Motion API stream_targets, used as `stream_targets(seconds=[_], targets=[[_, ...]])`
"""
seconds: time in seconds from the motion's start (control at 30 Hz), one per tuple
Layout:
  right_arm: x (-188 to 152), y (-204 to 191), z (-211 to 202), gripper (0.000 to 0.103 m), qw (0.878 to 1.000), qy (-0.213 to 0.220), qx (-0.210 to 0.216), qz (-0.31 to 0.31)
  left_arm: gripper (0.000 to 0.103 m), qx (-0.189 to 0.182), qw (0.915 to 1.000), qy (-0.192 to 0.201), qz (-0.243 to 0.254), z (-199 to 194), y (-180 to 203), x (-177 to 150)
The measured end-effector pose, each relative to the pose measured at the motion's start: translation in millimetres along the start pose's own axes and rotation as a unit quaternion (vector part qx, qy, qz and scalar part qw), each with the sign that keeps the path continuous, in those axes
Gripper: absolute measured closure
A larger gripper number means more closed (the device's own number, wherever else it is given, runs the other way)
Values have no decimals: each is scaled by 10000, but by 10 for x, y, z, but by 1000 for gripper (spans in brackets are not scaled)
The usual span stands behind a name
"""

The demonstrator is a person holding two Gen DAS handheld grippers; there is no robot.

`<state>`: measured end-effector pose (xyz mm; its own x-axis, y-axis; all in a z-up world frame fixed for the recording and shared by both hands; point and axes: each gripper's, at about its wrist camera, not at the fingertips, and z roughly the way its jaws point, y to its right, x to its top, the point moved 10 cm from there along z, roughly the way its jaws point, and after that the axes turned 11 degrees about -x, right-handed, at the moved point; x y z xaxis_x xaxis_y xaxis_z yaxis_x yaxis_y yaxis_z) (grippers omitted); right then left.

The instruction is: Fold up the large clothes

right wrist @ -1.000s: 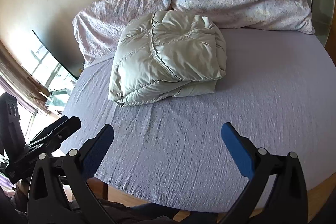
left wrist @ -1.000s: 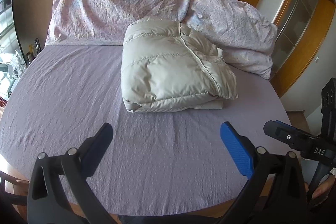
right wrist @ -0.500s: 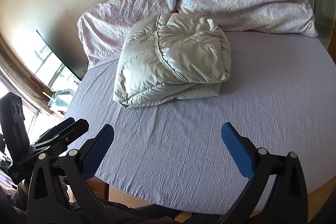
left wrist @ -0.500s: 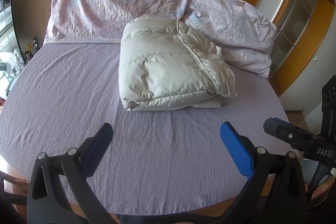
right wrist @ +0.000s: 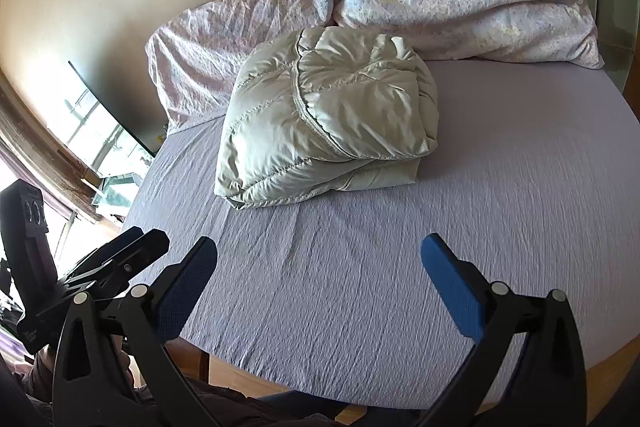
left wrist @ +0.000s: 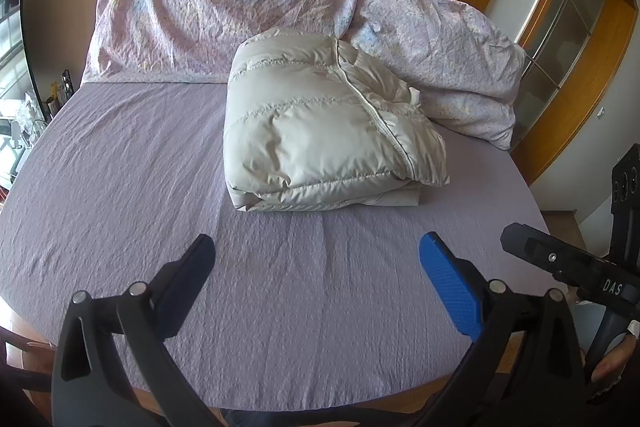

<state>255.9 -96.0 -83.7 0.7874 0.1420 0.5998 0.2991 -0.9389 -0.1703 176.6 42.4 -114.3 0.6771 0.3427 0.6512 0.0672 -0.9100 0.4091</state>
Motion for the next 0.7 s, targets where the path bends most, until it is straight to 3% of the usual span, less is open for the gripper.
stream_targets(seconds=[0.7], targets=[[-24,-4,-1,1,10000,-8,12,-9,2,-1,10000,7,-30,8,31,-27]])
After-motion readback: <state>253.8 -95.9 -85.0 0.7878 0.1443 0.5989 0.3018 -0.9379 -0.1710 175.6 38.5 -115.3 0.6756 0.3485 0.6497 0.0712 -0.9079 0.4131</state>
